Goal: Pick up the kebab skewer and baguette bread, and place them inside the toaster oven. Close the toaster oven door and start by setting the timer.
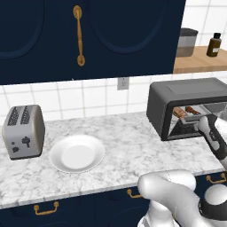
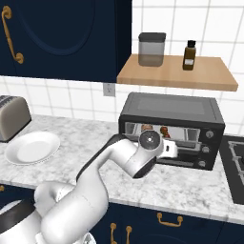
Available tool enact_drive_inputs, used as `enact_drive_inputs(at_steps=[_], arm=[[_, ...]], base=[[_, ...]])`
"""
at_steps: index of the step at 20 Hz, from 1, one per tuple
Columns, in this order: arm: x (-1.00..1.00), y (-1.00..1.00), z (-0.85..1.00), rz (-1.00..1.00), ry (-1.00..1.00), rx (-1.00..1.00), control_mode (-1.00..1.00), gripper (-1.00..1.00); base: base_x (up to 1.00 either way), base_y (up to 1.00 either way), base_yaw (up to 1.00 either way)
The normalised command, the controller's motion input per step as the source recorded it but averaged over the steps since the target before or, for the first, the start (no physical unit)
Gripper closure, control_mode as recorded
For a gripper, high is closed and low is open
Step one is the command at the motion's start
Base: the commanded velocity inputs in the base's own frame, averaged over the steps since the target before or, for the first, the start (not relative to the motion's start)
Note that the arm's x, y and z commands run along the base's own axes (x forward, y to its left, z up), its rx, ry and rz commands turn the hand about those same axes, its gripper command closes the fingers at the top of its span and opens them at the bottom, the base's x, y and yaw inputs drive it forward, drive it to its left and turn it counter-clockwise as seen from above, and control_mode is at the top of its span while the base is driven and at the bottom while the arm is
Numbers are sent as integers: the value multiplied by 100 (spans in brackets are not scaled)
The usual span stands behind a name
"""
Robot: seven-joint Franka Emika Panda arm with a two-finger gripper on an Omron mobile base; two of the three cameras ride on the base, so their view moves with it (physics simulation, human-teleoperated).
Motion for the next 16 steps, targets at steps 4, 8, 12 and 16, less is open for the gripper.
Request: enact_drive_inputs(at_steps=[4, 8, 12, 16], arm=[[86, 0, 30, 0, 0, -16, -100, -100], [16, 3, -12, 0, -7, -15, -100, -100], [49, 12, -19, 0, -12, -19, -100, -100], [51, 0, 1, -1, -3, -16, -100, -100]], base=[[0, 0, 0], [0, 0, 0], [0, 0, 0], [0, 0, 0]])
